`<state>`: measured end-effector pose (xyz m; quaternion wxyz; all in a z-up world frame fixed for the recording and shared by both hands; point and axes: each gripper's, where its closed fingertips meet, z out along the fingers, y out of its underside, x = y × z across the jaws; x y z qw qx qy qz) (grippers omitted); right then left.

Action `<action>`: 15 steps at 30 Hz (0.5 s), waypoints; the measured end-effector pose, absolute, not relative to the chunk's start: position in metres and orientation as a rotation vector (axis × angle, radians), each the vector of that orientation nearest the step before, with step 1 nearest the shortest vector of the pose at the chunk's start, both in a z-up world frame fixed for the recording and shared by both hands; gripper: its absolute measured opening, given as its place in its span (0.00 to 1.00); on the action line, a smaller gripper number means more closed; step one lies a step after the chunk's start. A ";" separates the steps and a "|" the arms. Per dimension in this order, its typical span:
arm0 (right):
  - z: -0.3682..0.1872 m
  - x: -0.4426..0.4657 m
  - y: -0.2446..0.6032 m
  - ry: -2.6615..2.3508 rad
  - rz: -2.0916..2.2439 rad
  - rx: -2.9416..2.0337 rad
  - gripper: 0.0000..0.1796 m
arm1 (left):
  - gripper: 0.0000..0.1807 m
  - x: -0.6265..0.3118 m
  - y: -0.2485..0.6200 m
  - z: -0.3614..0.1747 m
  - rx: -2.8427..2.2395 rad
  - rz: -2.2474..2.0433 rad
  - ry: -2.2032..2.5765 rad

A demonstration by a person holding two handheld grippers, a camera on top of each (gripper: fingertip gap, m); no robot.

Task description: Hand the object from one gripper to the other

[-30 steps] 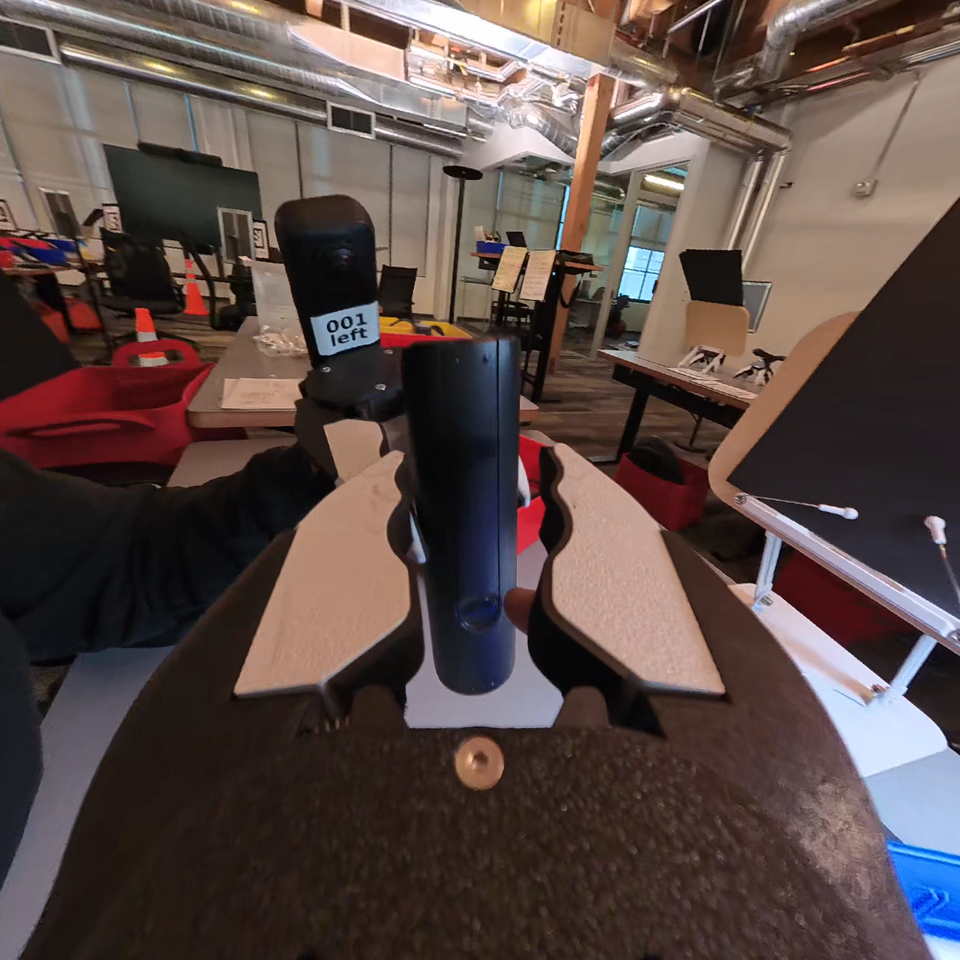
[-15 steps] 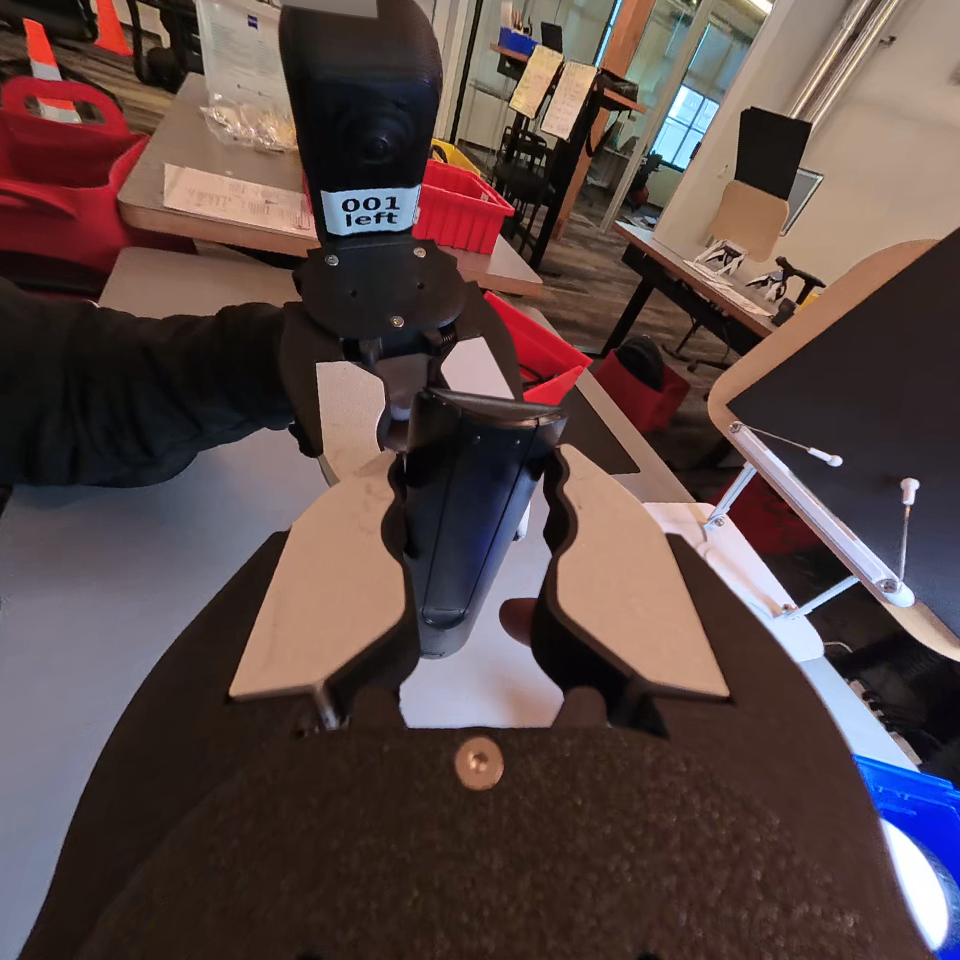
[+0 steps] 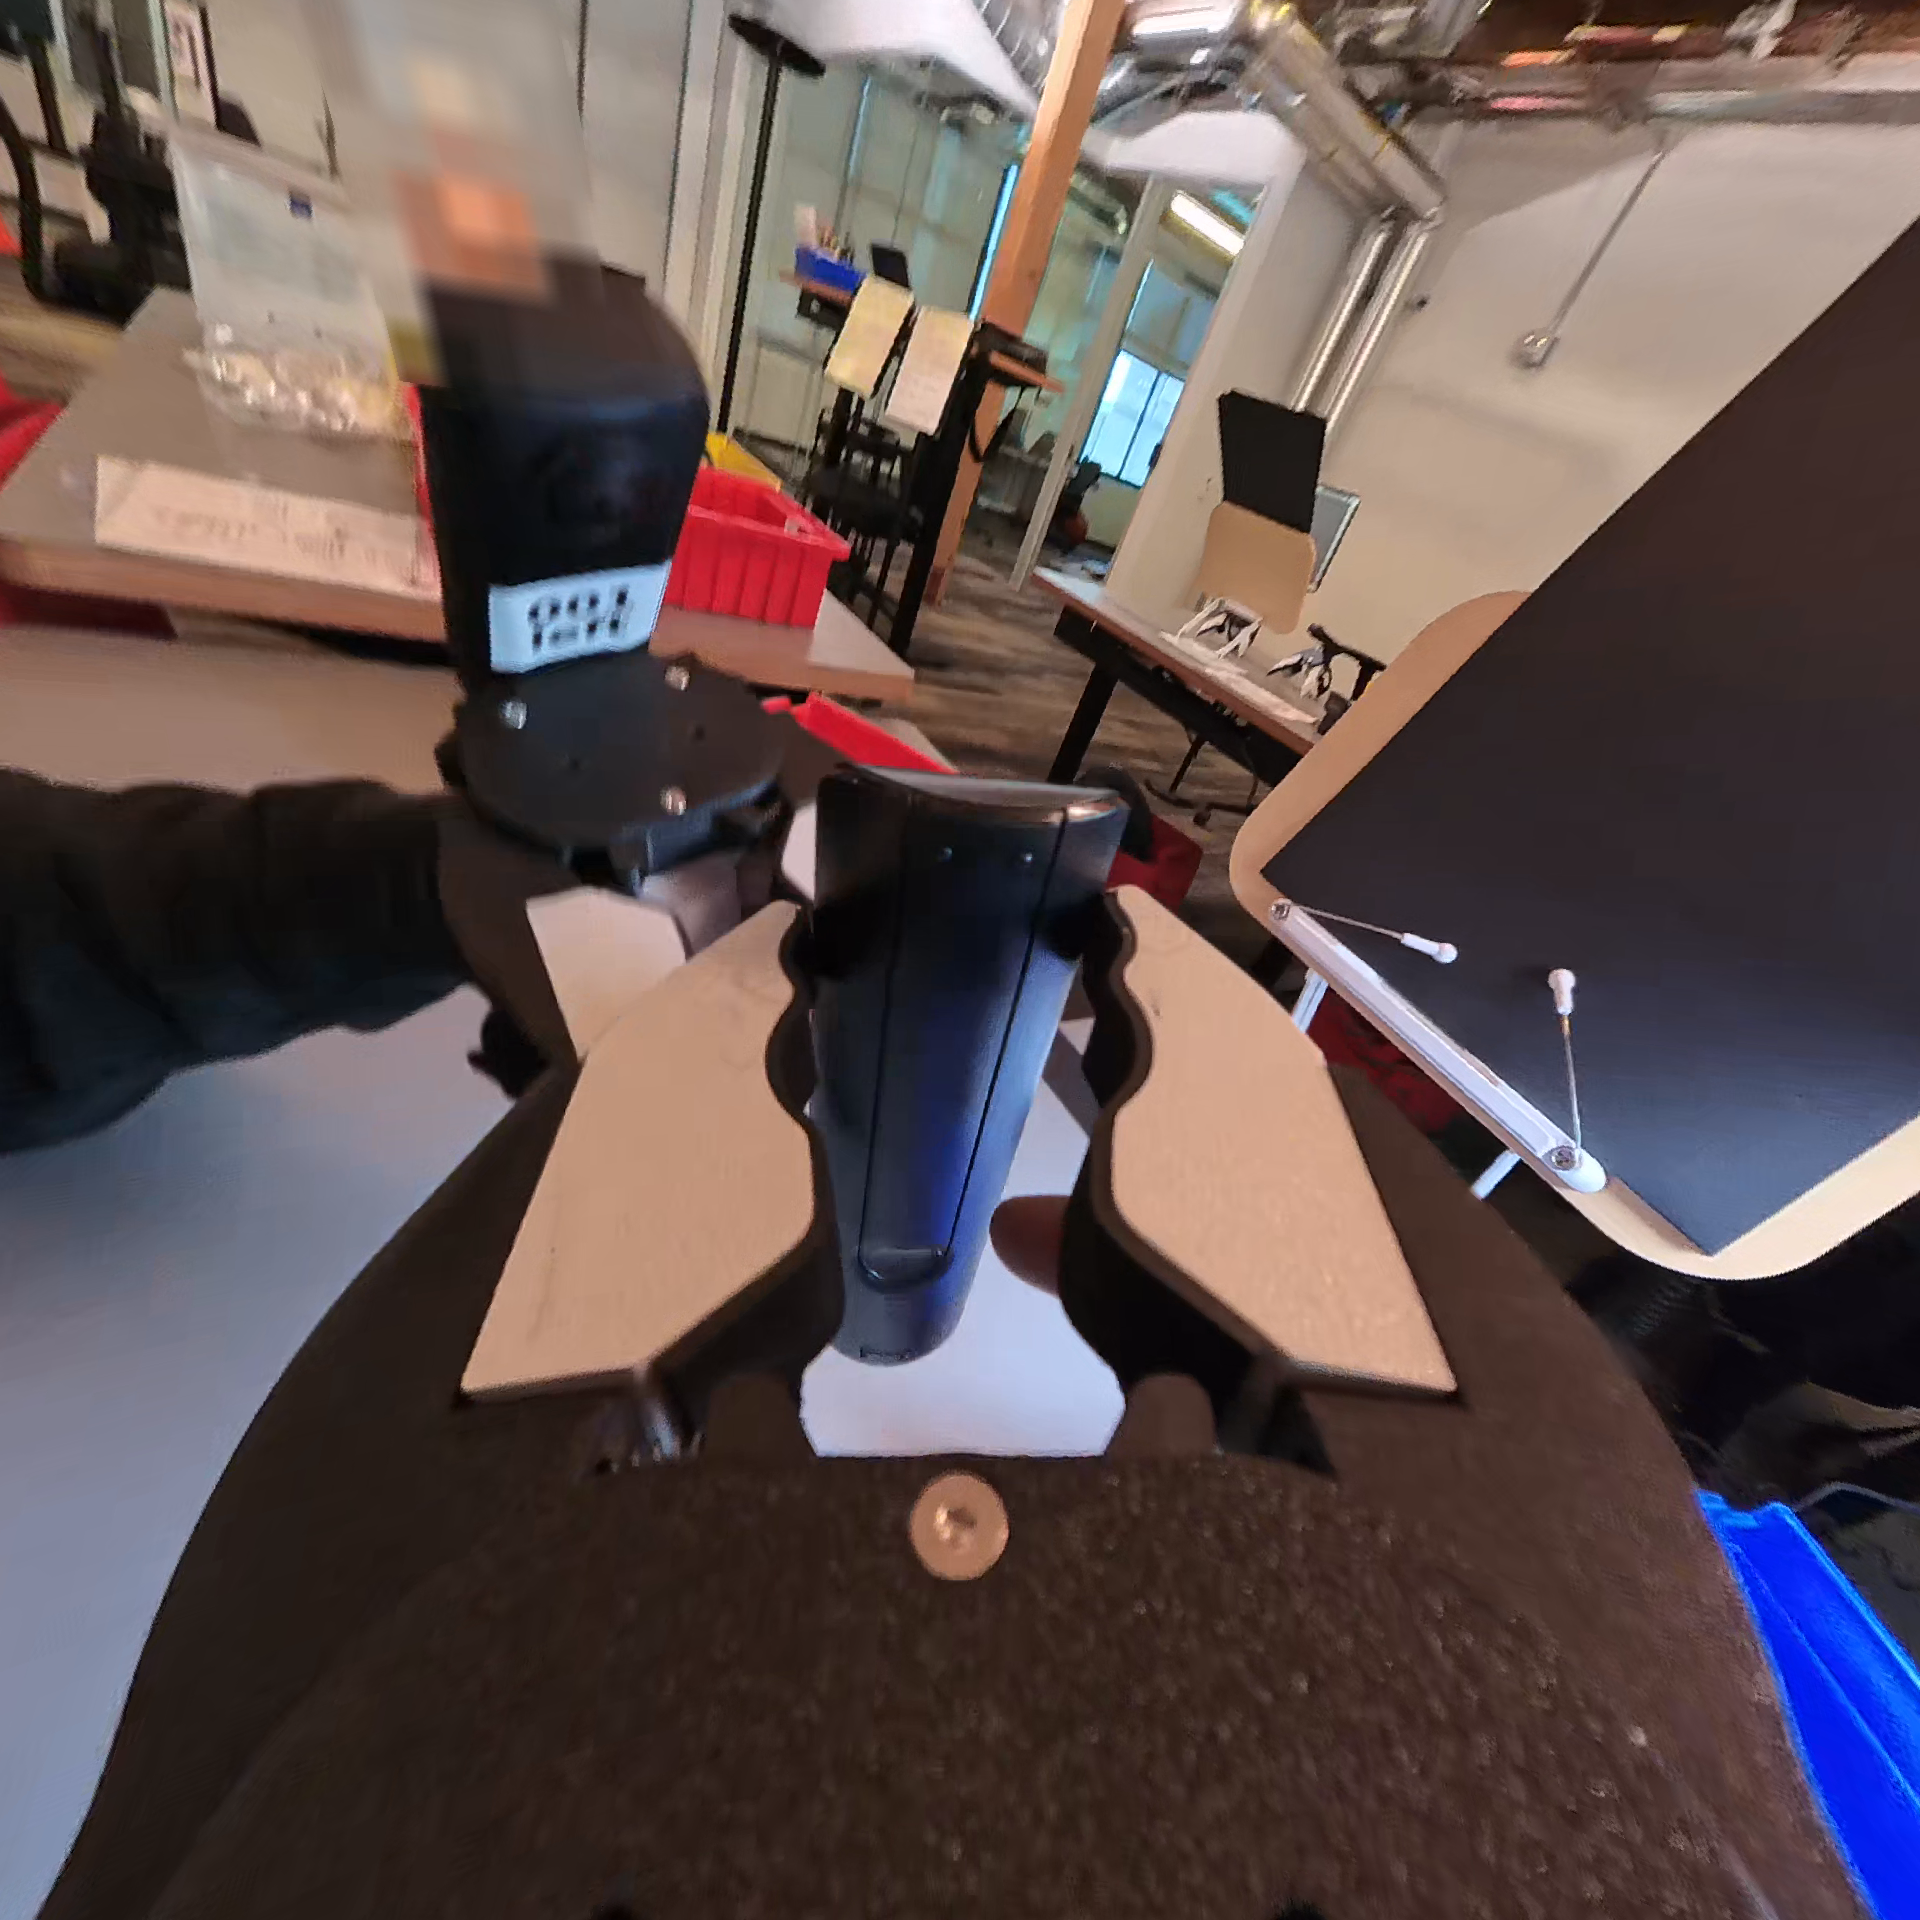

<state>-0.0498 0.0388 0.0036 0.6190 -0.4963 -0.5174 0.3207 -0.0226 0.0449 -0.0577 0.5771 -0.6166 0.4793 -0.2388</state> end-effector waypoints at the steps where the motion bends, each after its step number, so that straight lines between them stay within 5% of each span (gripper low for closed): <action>1: 0.006 -0.051 0.038 -1.171 0.749 -1.136 0.28 | 0.30 -0.020 0.047 -0.059 -1.437 -0.540 1.108; 5: 0.013 -0.053 0.034 -1.124 0.757 -1.110 0.28 | 0.22 -0.021 0.057 -0.052 -1.347 -0.430 1.022; 15: 0.008 -0.041 0.038 -1.181 0.847 -1.158 0.28 | 0.20 -0.070 0.071 -0.022 -1.100 0.262 1.059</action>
